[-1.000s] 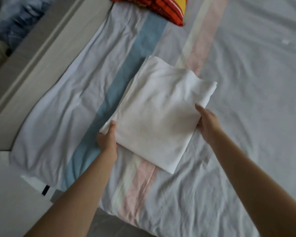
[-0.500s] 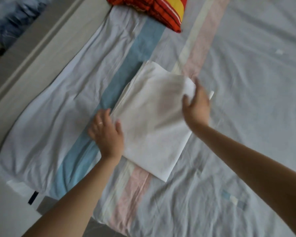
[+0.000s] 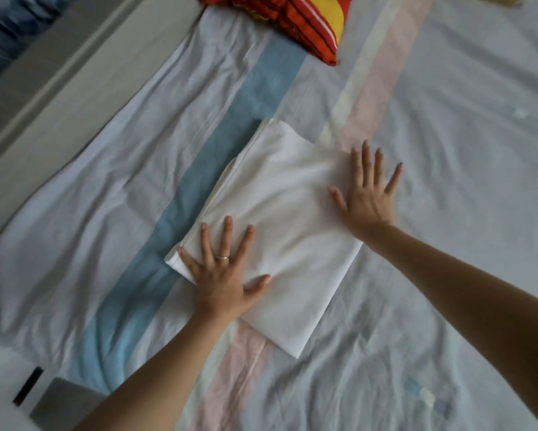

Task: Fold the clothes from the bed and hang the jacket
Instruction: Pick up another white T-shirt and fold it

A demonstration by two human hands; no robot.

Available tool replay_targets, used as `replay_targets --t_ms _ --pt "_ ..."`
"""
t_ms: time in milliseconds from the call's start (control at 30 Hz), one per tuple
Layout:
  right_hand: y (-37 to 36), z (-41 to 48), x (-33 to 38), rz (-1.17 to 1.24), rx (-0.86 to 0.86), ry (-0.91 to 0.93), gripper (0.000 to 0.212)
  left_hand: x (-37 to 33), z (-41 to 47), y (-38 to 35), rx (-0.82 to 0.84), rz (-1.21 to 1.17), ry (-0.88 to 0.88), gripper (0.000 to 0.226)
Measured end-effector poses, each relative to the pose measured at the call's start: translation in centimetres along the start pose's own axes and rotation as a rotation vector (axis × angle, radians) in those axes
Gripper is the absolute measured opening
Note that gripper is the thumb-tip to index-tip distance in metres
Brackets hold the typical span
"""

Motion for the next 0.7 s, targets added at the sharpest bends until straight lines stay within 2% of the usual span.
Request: replay_targets --t_ms 67,133,167,200,233,400,467,500,533,634,700 --pt "1.1 -1.5 6.4 0.018 -0.116 0.43 0.068 0.0 0.1 0.1 -0.002 -0.01 0.001 0.086" --pt "-0.8 -4.7 11.8 -0.057 -0.056 0.85 0.059 0.1 0.0 0.0 -0.015 -0.021 -0.001 0.086" --pt "-1.9 -5.2 12.9 -0.09 0.011 0.918 0.057 0.1 0.0 0.1 -0.029 -0.024 -0.009 0.085" --pt "-2.9 -4.3 13.2 -0.094 0.058 0.906 0.058 0.2 0.0 -0.1 -0.034 -0.035 -0.013 0.084" --pt "-3.2 -2.4 12.7 -0.085 0.092 0.821 0.059 0.3 0.0 0.0 -0.051 -0.037 -0.015 0.084" --pt "-3.0 6.4 8.6 -0.083 0.118 0.384 0.062 0.3 0.0 -0.5 -0.059 -0.033 -0.046 0.085" --pt "-2.7 7.0 10.2 -0.054 0.126 0.302 0.06 0.8 -0.1 -0.4 -0.045 -0.036 -0.032 0.086" --pt "-1.8 6.6 11.6 -0.033 0.091 0.343 0.061 0.7 -0.1 -0.4 -0.045 -0.034 -0.039 0.085" --pt "-0.9 5.5 13.5 -0.024 0.031 0.472 0.061 0.6 -0.2 -0.4 -0.042 -0.038 -0.041 0.085" --pt "0.9 2.9 19.7 -0.083 -0.132 0.985 0.043 0.9 -0.1 -0.2 -0.049 -0.048 -0.029 0.082" --pt "1.5 3.9 21.2 -0.092 -0.13 1.04 0.03 0.9 -0.1 -0.1 -0.059 -0.057 -0.032 0.081"
Point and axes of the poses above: each hand's wrist, its own z-axis towards the middle knuckle, its own y-axis out of the back of the hand, x = y × z, the point moved 9 cm from there along z, towards the middle knuckle, and after that the axes turned 5 degrees about -y, right-handed, at the moved point
